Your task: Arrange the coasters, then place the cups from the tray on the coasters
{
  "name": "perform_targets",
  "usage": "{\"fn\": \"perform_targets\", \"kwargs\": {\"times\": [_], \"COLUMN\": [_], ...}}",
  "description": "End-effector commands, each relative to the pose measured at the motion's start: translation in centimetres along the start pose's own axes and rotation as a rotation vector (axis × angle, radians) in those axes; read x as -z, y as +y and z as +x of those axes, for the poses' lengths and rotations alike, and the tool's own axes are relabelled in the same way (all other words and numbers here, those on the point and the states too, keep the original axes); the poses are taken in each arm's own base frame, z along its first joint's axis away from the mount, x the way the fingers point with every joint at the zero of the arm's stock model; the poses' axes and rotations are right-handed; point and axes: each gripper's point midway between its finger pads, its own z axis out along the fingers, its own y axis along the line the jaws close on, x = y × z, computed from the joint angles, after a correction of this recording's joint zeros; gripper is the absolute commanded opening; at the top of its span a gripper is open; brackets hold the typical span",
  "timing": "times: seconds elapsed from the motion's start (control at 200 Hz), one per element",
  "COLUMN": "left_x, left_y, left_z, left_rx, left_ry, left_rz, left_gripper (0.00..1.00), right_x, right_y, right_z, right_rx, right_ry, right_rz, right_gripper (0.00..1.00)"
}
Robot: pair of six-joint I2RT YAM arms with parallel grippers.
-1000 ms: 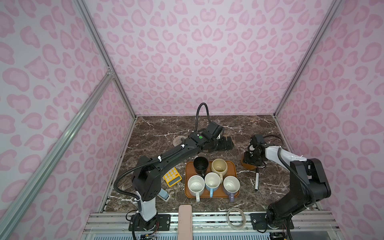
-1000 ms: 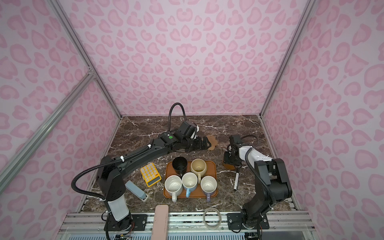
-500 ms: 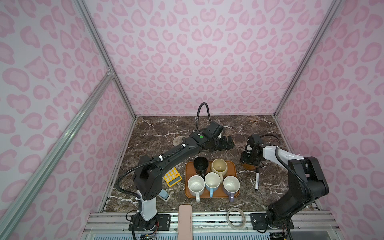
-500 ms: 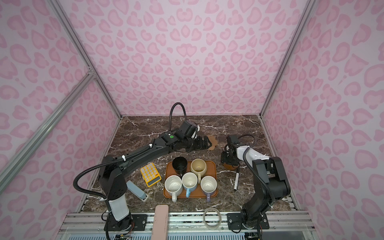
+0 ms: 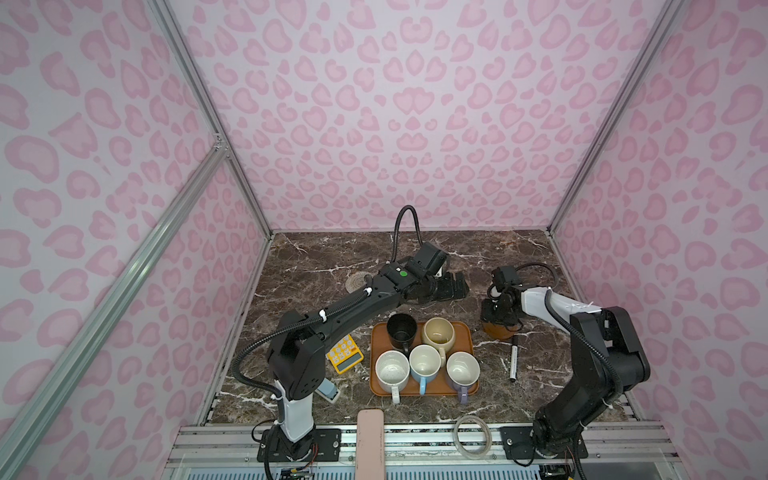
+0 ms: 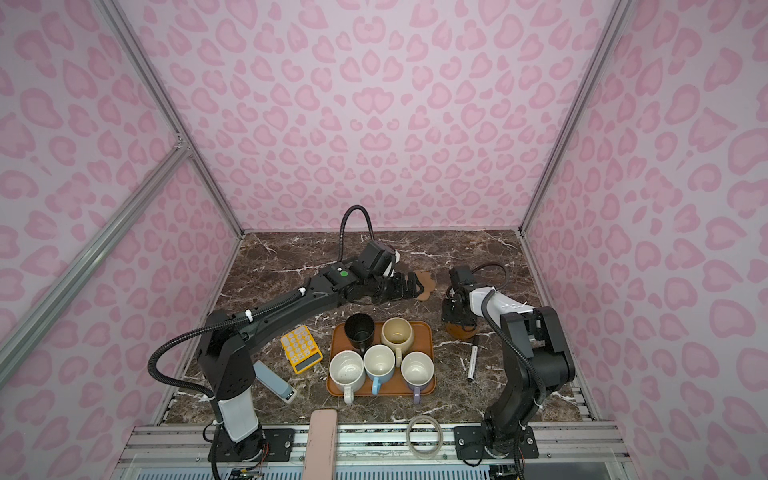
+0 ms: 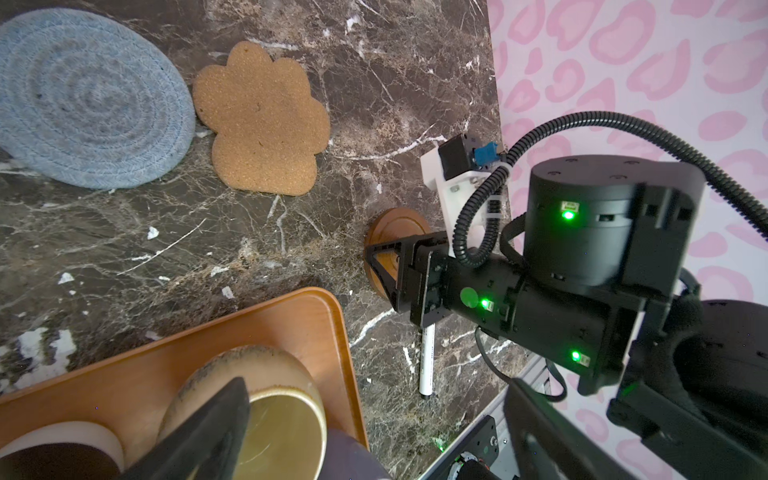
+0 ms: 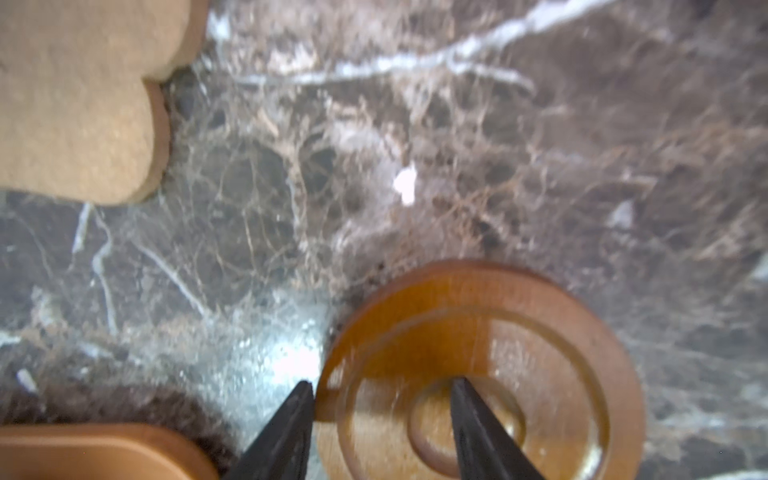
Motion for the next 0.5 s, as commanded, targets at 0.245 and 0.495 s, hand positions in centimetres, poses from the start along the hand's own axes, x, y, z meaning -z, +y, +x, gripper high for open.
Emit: {"fn": "perform_targets", "kwargs": {"times": [0.245,0.495], "left_x": [0.0,0.1], "left_y": [-0.1,0.3], "left_z": [-0.5,-1.1], "left_rx": [0.002,0.006], "left_ry": [-0.023,-0.040], "left_rz": [-0.001,-0.012], "left_gripper": [0.97,0.97], "right_x": [-1.6,-2.2], "right_y": [0.8,1.3], "right_z": [-2.1,-4.5], "right_rx": [-0.015,-0.020], "right_ry": [0.008,-0.001], "right_rz": [0.002,-0.005], "right_gripper": [0.53,0.52]}}
